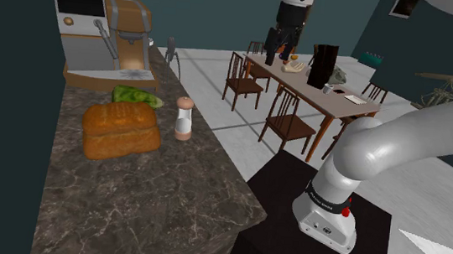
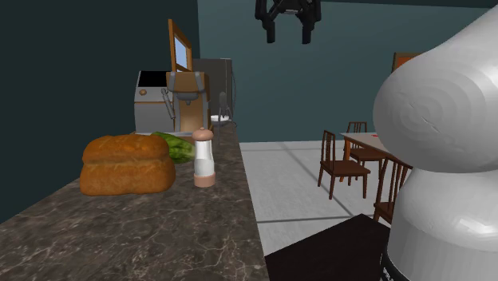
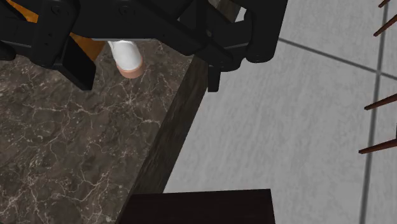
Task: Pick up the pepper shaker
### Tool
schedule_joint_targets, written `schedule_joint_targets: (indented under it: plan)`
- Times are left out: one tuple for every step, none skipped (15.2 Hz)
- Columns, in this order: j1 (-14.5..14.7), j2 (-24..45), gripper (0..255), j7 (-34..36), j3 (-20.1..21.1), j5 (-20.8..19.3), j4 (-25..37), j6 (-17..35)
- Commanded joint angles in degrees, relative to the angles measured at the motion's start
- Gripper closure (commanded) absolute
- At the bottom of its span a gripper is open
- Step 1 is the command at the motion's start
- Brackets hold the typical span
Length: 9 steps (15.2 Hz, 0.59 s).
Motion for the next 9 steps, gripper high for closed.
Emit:
schedule_joint_targets:
  plan:
    - [0.00,0.00,0,0.00,0.00,0.00,0.00,0.00]
    - [0.12,1.72,0,0.63,0.35,0.35,0.08,1.40]
    - [0.24,3.49,0,1.24,0.69,0.69,0.23,2.78]
    - [0.35,5.30,0,1.84,1.03,1.01,0.45,4.13]
    - [0.46,7.15,0,2.43,1.35,1.31,0.76,5.45]
    - [0.56,9.04,0,3.01,1.69,1.60,1.13,6.73]
    - [0.66,10.97,0,3.58,2.01,1.86,1.59,7.98]
    - [0.76,12.92,0,4.14,2.32,2.10,2.12,9.18]
    - [0.87,14.91,0,4.69,2.62,2.32,2.72,10.35]
